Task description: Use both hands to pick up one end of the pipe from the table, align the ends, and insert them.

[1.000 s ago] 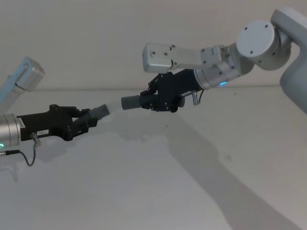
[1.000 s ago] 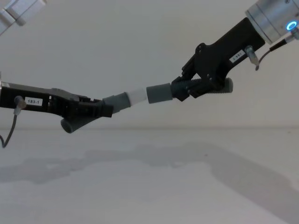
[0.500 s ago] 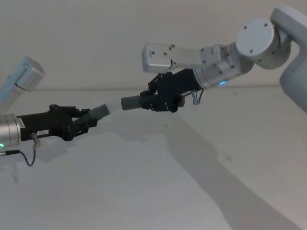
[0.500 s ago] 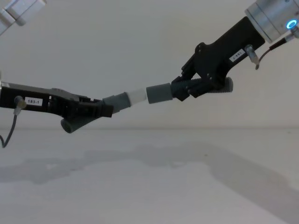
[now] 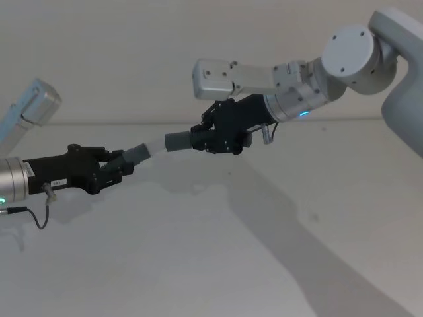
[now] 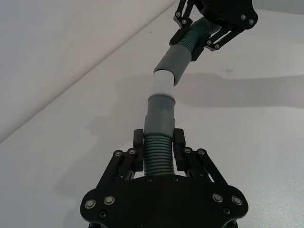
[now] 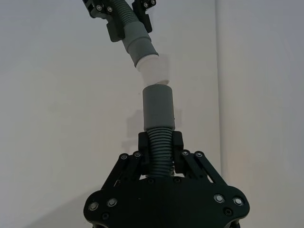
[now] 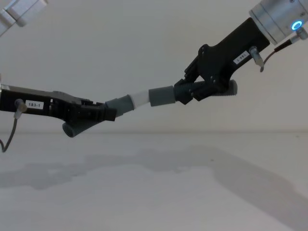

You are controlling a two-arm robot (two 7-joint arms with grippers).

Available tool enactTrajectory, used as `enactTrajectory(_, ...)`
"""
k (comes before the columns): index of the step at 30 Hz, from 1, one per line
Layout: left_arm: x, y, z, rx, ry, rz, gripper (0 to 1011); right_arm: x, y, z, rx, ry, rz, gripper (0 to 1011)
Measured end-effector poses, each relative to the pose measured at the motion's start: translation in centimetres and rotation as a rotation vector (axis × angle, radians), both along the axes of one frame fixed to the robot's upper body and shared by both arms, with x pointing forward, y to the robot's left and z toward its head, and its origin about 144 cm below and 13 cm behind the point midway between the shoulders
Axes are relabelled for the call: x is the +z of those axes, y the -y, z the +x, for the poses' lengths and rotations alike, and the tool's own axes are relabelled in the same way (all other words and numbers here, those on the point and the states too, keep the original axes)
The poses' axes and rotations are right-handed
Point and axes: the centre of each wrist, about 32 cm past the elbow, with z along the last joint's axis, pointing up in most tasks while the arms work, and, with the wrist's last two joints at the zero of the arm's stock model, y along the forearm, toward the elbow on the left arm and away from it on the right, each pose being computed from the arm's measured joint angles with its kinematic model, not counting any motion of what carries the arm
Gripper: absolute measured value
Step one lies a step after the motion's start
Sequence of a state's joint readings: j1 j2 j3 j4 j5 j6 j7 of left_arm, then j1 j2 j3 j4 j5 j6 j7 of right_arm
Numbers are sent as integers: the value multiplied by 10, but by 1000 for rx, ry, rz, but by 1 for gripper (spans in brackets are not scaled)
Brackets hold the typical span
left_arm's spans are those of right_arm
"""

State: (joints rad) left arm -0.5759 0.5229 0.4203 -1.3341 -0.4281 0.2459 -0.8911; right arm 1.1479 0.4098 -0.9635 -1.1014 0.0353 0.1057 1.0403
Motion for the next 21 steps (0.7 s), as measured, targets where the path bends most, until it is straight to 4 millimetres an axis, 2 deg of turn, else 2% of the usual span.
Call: enactTrajectory(21, 0, 0, 0, 0, 0, 0, 331, 3, -5, 2, 14, 19, -12, 256)
